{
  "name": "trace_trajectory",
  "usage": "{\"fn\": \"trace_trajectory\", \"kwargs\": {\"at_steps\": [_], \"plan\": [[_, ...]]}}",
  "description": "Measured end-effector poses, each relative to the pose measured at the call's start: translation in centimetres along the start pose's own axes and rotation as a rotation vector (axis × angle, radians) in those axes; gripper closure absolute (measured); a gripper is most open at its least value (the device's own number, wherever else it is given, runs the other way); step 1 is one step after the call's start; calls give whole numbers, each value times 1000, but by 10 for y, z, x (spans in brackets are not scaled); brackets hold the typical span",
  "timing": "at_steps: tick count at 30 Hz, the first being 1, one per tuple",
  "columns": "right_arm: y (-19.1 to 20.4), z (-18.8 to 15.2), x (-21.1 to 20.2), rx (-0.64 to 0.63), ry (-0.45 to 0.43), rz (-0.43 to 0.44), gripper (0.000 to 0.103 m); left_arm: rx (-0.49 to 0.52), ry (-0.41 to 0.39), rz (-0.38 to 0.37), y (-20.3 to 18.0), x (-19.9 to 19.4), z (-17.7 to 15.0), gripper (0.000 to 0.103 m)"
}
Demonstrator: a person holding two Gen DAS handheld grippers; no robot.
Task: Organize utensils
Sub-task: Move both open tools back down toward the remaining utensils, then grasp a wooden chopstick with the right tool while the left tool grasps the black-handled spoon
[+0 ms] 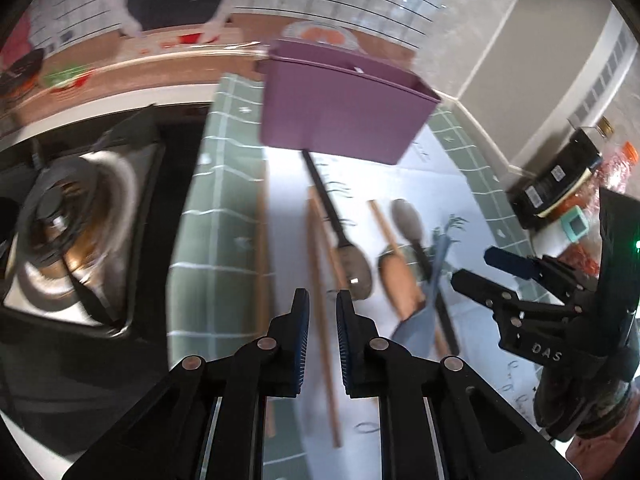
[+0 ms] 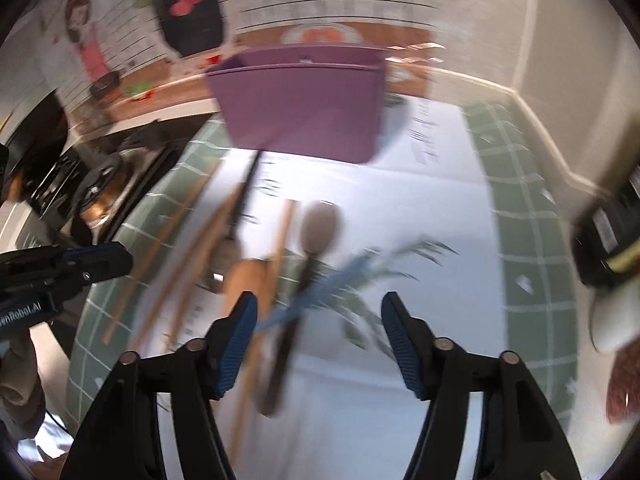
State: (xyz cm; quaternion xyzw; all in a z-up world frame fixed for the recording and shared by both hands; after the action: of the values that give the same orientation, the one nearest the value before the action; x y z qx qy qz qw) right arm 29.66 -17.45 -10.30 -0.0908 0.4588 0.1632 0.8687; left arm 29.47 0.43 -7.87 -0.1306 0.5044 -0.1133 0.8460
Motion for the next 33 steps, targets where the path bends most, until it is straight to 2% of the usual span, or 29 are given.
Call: {"fn": "trace_trajectory", "kwargs": {"at_steps": [3, 5, 11, 14, 16, 18, 19, 24, 28, 33], "plan": [[12, 12, 16, -14, 27, 53, 84, -37, 2, 19, 11, -1, -4, 86], [15, 19, 29, 13, 48, 80, 88, -55, 9, 32, 19, -2, -7, 83], [2, 32, 60, 104, 112, 122, 91, -80, 6, 41, 37, -10, -13, 66], [-4, 36, 72, 129, 175, 91, 91, -86, 5, 44, 40, -12, -14, 65], [-6, 37, 74, 140, 181, 103, 93, -82, 7, 45, 39, -12, -14, 64], [-5, 34, 74, 134, 187, 111, 93, -77, 9, 42, 38, -12, -13, 53], [-4, 32, 73, 127, 189, 114, 94, -73, 9, 39, 38, -11, -12, 52], [-2, 19, 51, 107, 153, 120, 97, -40, 31, 20, 25, -1, -1, 51], [-19, 15, 26, 130, 103, 111, 97, -26, 47, 3, 9, 12, 15, 51], [-36, 7, 5, 146, 71, 86, 96, -53, 92, -50, -13, 45, 54, 51]]}}
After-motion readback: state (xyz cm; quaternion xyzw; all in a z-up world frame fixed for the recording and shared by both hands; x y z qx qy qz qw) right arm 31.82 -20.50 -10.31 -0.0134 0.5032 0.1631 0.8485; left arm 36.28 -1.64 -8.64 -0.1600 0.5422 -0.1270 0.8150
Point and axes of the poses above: each gripper's, at about its wrist camera, not at the fingertips, and x roughly the way its jaws point, y to its left, z to its top, the point moved 2 cm from there along x, roughly the way its jaws point, and after that the axes turned 10 degrees about -x, right-handed, at the moved point
